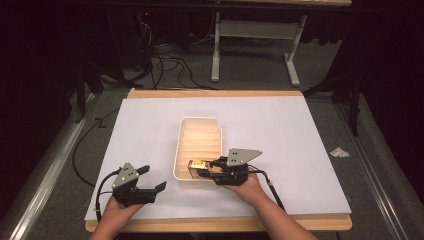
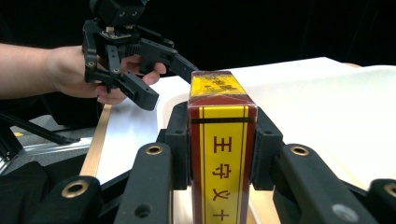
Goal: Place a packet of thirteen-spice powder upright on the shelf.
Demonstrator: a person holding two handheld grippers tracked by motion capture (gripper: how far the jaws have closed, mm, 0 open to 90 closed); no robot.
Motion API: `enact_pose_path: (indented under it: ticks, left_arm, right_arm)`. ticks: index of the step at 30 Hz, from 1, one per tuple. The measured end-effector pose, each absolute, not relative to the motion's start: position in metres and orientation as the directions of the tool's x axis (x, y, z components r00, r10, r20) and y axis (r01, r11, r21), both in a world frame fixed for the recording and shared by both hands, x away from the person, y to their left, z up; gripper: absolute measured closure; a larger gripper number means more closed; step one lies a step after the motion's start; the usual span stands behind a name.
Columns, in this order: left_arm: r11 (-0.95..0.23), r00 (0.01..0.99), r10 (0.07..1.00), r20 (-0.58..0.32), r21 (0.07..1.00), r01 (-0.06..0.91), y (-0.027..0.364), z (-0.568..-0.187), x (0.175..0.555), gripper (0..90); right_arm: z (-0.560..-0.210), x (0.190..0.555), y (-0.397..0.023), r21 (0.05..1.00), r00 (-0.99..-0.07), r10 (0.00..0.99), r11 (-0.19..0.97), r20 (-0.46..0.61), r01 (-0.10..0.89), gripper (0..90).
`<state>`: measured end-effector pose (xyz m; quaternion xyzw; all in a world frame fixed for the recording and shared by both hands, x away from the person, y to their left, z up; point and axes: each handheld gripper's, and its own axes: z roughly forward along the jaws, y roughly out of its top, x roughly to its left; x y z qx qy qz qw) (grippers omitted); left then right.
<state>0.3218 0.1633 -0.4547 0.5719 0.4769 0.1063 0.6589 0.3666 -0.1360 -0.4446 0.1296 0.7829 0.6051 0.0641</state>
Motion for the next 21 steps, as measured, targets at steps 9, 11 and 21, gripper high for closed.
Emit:
enact_pose_path:
  ticks: [9, 11, 21]
  left_arm:
    - [0.318, 0.528, 0.684, -0.503, 0.857, 0.405, 0.1615, -0.4547, 0.3233, 15.4]
    - [0.319, 0.527, 0.684, -0.504, 0.857, 0.405, 0.1617, -0.4545, 0.3231, 15.4]
    - [0.319, 0.527, 0.684, -0.504, 0.857, 0.405, 0.1615, -0.4546, 0.3231, 15.4]
  right_arm:
    - [-0.4461, 0.3618, -0.1409, 0.959, -0.953, 0.298, 0.254, 0.044, 0.124, 67.2]
    - [-0.4467, 0.3611, -0.142, 0.958, -0.952, 0.302, 0.256, 0.049, 0.131, 67.0]
    - [-0.4477, 0.3601, -0.1438, 0.953, -0.951, 0.306, 0.274, 0.043, 0.131, 66.0]
